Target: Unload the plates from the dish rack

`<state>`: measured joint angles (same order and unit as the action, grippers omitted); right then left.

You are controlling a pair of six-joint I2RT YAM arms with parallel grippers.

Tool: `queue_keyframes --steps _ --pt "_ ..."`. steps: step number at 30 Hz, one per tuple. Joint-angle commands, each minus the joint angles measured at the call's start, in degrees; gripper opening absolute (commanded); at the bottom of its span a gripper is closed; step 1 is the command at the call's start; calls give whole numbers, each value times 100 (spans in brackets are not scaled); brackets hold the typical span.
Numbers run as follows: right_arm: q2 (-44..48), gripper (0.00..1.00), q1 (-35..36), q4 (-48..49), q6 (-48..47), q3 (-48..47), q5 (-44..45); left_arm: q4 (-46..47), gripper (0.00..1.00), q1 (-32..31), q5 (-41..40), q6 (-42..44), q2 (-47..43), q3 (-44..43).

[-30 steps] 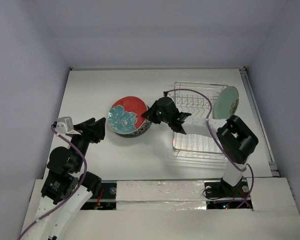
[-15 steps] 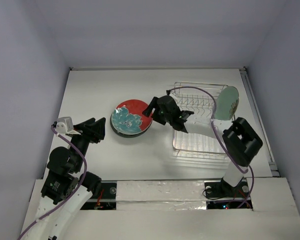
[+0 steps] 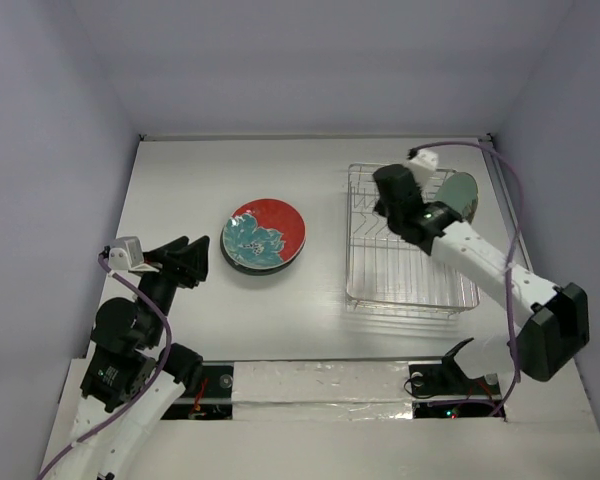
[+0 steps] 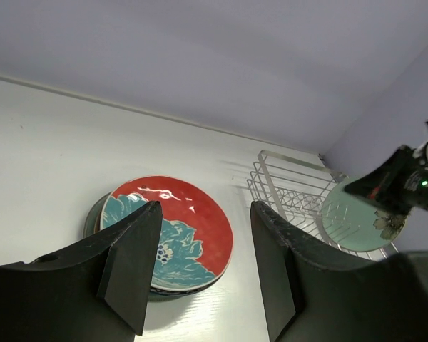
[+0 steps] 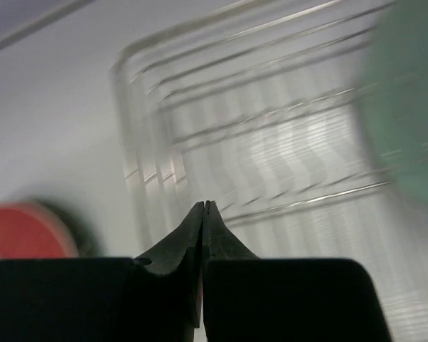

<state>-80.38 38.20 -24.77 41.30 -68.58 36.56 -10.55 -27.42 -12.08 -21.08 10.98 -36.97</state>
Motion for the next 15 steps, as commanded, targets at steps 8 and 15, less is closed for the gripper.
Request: queue_keyframes --steps 8,15 --pt "972 79 -2587 -1249 -1704 47 1144 264 51 -35 21 52 -176 23" --pt "339 70 -3160 -1293 -2214 -191 634 281 51 -35 21 60 -184 41"
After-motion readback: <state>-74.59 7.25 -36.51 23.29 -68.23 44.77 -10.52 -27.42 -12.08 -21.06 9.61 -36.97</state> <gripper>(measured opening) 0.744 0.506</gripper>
